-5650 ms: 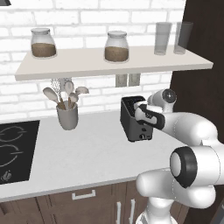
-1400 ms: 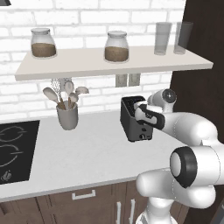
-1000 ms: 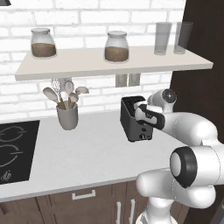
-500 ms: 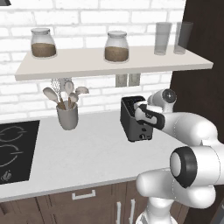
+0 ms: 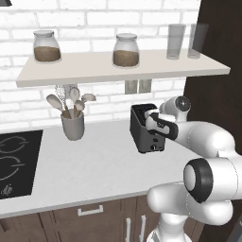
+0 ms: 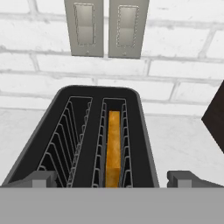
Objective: Start the toaster. Once the lever pops up, take the bread to the plate on the dining counter.
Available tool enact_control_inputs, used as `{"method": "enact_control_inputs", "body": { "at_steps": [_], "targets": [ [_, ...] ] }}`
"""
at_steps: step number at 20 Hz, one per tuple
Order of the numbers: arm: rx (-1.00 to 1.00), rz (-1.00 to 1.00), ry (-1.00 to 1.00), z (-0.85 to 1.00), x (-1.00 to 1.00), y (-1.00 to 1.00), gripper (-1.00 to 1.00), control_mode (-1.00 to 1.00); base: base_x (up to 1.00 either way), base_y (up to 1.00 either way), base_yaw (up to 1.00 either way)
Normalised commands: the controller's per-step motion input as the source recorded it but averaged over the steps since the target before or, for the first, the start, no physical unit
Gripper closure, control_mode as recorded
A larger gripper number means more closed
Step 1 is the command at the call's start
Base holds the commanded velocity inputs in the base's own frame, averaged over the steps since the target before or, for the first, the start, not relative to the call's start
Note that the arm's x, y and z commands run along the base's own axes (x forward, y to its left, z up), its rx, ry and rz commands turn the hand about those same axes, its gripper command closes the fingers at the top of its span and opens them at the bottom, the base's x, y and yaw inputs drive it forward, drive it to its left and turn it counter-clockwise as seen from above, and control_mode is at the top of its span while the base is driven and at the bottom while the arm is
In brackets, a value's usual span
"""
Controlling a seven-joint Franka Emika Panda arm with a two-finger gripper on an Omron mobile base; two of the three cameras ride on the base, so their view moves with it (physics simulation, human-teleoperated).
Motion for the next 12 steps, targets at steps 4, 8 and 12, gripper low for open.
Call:
{"method": "enact_control_inputs", "body": {
  "at_steps": [4, 8, 12],
  "targets": [
    [0.0, 0.0, 0.0, 0.0, 0.0, 0.0, -1.0, -1.0, 0.0, 0.0, 0.0],
    [0.0, 0.0, 0.0, 0.0, 0.0, 0.0, -1.0, -1.0, 0.0, 0.0, 0.0],
    [0.0, 0.0, 0.0, 0.0, 0.0, 0.0, -1.0, -1.0, 0.0, 0.0, 0.0]
  ]
}}
